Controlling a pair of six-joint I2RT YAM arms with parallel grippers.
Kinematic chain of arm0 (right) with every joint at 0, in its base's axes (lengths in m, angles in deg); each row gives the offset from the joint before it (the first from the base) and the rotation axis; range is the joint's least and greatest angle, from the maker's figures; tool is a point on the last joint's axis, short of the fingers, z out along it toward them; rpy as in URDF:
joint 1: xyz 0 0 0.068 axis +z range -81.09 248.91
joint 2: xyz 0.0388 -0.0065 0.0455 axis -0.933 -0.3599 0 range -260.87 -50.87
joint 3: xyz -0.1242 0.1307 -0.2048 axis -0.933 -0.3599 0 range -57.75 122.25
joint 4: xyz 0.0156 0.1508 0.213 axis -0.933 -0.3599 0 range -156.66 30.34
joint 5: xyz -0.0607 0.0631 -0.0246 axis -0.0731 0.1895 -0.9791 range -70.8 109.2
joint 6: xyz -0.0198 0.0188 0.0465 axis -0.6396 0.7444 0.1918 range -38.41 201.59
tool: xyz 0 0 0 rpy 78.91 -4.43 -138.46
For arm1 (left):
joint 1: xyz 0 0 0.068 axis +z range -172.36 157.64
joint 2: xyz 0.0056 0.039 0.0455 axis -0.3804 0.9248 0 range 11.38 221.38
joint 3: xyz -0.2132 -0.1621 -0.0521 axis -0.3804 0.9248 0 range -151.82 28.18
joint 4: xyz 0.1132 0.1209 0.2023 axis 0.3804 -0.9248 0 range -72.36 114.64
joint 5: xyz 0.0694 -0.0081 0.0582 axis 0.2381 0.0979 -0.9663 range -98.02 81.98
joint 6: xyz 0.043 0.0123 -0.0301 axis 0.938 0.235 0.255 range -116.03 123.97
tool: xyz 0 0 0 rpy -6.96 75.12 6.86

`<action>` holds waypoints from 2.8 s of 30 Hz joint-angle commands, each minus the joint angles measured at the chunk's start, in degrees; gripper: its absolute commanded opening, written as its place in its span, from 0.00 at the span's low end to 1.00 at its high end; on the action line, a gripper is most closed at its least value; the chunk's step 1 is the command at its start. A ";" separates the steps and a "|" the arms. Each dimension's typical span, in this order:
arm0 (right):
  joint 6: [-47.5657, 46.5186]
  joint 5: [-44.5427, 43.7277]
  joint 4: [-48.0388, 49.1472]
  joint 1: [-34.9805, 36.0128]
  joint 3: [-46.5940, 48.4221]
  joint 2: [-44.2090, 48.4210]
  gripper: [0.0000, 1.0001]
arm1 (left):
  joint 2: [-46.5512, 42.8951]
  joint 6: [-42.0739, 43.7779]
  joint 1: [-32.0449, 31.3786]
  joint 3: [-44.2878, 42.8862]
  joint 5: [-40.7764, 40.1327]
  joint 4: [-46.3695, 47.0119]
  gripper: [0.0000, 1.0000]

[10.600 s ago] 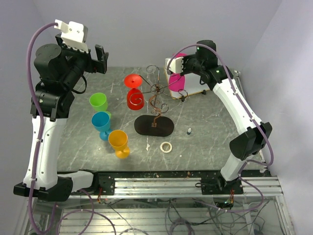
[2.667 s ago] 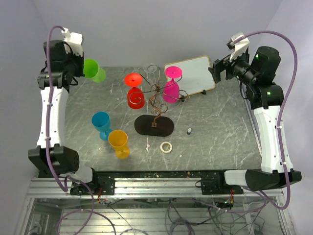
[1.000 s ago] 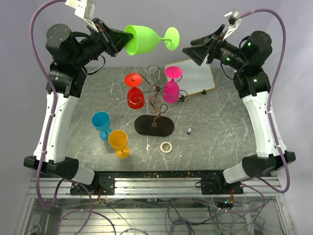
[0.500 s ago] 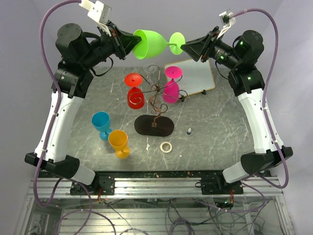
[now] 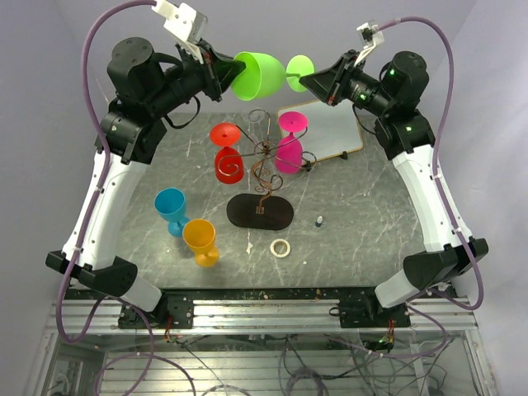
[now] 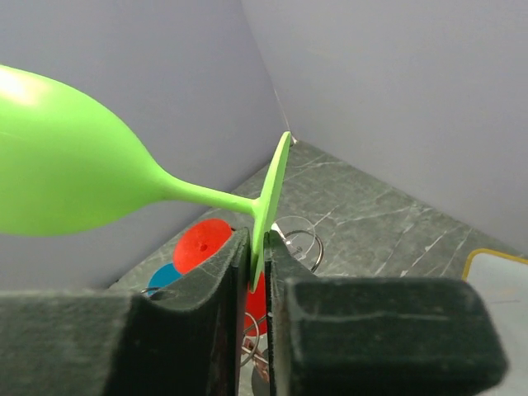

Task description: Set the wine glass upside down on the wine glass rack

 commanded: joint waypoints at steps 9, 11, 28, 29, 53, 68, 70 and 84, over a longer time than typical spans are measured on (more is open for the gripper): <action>-0.13 -4.06 -1.74 -0.39 2.02 -1.25 0.00 | -0.43 3.75 -1.40 -0.93 -1.23 -0.40 0.20; -0.27 -4.05 -1.75 -1.28 2.01 -1.06 0.00 | -0.96 3.18 -1.39 -0.28 -0.72 -0.03 0.34; -25.43 -13.14 -10.95 -14.28 0.91 6.80 0.00 | -8.83 12.62 -0.25 4.40 -11.74 -7.57 0.79; -29.15 -14.08 -12.60 -14.31 1.03 7.38 0.00 | -9.29 13.04 0.07 4.95 -12.77 -7.73 0.80; -83.94 -21.50 -40.34 -13.44 -8.15 13.75 0.00 | -18.46 17.44 16.28 17.29 -25.63 -12.17 1.00; -94.69 -16.72 -39.22 -0.69 -8.01 12.16 0.00 | -19.75 15.52 20.26 19.02 -23.12 -11.25 1.00; -95.79 -17.61 -38.32 0.55 -8.58 11.74 0.00 | -19.77 15.10 20.75 18.81 -22.17 -11.43 1.00; -98.41 -15.00 -33.32 6.71 -11.84 11.04 0.00 | -18.31 13.28 22.66 18.86 -19.41 -10.76 1.00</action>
